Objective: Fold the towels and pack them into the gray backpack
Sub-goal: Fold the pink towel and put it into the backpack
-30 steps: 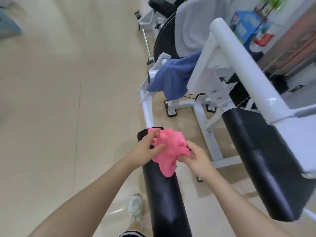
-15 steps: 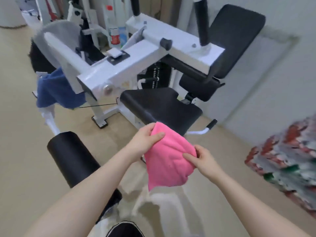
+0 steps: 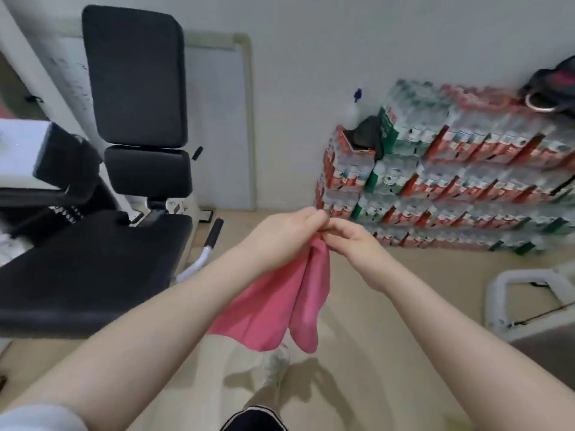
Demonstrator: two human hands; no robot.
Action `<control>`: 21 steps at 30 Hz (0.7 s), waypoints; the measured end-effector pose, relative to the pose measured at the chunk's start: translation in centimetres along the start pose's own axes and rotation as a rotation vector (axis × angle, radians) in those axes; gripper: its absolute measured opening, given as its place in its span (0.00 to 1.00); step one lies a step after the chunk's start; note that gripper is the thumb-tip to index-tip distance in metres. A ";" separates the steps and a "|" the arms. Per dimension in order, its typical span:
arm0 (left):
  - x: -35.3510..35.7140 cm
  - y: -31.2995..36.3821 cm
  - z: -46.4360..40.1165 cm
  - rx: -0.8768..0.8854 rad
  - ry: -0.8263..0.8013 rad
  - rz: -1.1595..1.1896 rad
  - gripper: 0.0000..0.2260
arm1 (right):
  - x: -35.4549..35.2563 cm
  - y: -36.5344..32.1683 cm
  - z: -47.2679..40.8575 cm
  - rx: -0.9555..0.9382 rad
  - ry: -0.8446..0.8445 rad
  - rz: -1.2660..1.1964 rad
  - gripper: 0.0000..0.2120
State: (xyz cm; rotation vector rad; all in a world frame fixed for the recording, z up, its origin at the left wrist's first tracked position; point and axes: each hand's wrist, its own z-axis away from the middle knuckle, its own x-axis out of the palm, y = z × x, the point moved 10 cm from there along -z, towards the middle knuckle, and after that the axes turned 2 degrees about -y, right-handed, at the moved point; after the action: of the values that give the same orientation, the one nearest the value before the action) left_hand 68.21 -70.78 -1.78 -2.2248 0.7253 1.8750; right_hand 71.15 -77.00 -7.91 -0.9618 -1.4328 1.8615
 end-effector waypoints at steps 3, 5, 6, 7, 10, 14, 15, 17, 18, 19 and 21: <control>0.8 -0.9 -5.0 0.066 -0.033 0.039 0.13 | -3.6 0.3 -2.4 0.029 0.002 0.026 0.09; 1.7 -2.5 -8.5 0.077 -0.093 0.045 0.14 | -6.2 0.5 -4.3 0.048 0.025 0.109 0.07; 2.0 -3.4 -10.4 0.082 -0.112 0.051 0.13 | -7.4 0.4 -5.4 0.053 0.038 0.163 0.06; 2.2 -4.2 -12.1 0.087 -0.127 0.076 0.10 | -8.6 0.3 -6.3 0.059 0.048 0.211 0.05; 3.7 -6.1 -16.7 0.125 -0.205 0.207 0.07 | -12.3 -0.5 -9.0 0.076 0.103 0.322 0.05; 8.0 -7.7 -21.2 0.073 -0.465 0.472 0.12 | -18.6 -0.7 -10.9 0.092 0.287 0.242 0.07; 8.8 -7.9 -22.3 0.043 -0.503 0.616 0.12 | -20.1 -0.4 -11.2 0.096 0.317 0.204 0.07; 9.5 -7.8 -25.0 0.004 -0.488 0.873 0.09 | -23.1 0.2 -11.7 0.095 0.389 0.129 0.07; 9.7 -7.8 -26.6 -0.016 -0.444 0.953 0.08 | -24.5 0.6 -12.0 0.089 0.428 0.084 0.07; 9.9 -7.6 -28.3 -0.045 -0.390 1.020 0.09 | -25.9 1.1 -12.4 0.084 0.465 0.036 0.07; 10.5 -7.4 -31.5 -0.163 -0.280 1.199 0.10 | -28.3 2.2 -13.7 0.081 0.513 -0.034 0.07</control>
State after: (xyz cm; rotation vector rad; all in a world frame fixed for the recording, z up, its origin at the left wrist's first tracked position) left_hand 100.67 -79.93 -6.59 -1.5570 2.2158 2.6472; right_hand 98.36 -92.96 -6.88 -1.2511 -1.0473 1.4872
